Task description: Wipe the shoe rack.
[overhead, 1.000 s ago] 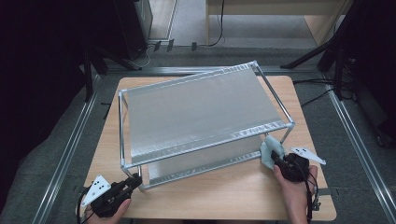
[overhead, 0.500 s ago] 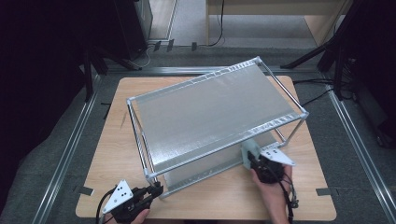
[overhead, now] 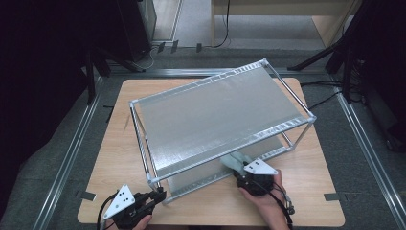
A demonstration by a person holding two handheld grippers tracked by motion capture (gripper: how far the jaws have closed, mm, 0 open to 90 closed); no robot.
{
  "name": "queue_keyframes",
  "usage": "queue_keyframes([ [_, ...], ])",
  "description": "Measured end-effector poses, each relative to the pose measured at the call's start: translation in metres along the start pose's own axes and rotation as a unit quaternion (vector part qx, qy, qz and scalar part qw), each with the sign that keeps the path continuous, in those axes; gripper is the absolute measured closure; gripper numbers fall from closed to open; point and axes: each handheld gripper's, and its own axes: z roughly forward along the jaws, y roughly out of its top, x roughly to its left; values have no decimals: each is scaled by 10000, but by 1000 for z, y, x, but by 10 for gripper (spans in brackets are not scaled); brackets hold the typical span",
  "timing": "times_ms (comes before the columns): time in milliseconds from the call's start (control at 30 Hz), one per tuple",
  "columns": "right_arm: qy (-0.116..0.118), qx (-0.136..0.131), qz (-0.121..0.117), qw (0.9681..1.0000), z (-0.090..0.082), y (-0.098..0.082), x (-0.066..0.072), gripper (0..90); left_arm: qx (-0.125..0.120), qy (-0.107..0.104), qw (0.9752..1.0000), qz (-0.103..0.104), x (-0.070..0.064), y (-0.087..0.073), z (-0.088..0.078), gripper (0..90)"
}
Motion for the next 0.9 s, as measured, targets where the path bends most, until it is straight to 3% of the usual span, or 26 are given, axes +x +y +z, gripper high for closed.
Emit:
queue_keyframes([
  [33, 19, -27, 173, 9998, -4, -1, -8, 746, -6, 19, 10000, -11, 1, 0, -1, 774],
  [67, -7, -39, 340, 9994, -7, -1, -17, 766, -5, 35, 10000, -21, 2, 0, -1, 774],
  [133, -345, -93, 540, 9979, -11, -1, -37, 782, -14, 58, 10000, -39, 5, 0, -3, 774],
  [200, -770, -283, 809, 9933, -14, -2, -59, 776, -24, 82, 9999, -64, 6, 0, -3, 773],
  [233, -980, -371, 959, 9899, -16, -3, -70, 750, -20, 86, 9999, -72, 7, 0, -4, 773],
  [300, -1177, -592, 1156, 9845, -19, -5, -87, 607, -22, 87, 9999, -83, 8, 0, -4, 772],
  [367, -892, -543, 1289, 9861, -25, -6, -98, 517, -21, 94, 9999, -82, 8, 0, -4, 772],
  [400, -731, -534, 1283, 9876, -29, -6, -99, 479, -17, 92, 9999, -80, 9, 0, -5, 771],
  [500, -754, -473, 1053, 9905, -44, -6, -95, 425, -39, 105, 9999, -117, 10, 0, -5, 768],
  [633, -1091, -444, 1132, 9866, -53, -8, -93, 390, -32, 117, 9999, -112, 11, 0, -6, 768],
  [700, -1039, -398, 1243, 9860, -50, -10, -95, 427, -29, 122, 9999, -117, 11, 0, -6, 768],
  [800, -813, -206, 1286, 9882, -38, -12, -95, 447, -26, 117, 9999, -113, 11, 0, -6, 768],
  [900, -917, 19, 1488, 9846, -23, -15, -100, 408, -26, 124, 9999, -110, 11, 0, -6, 768],
])
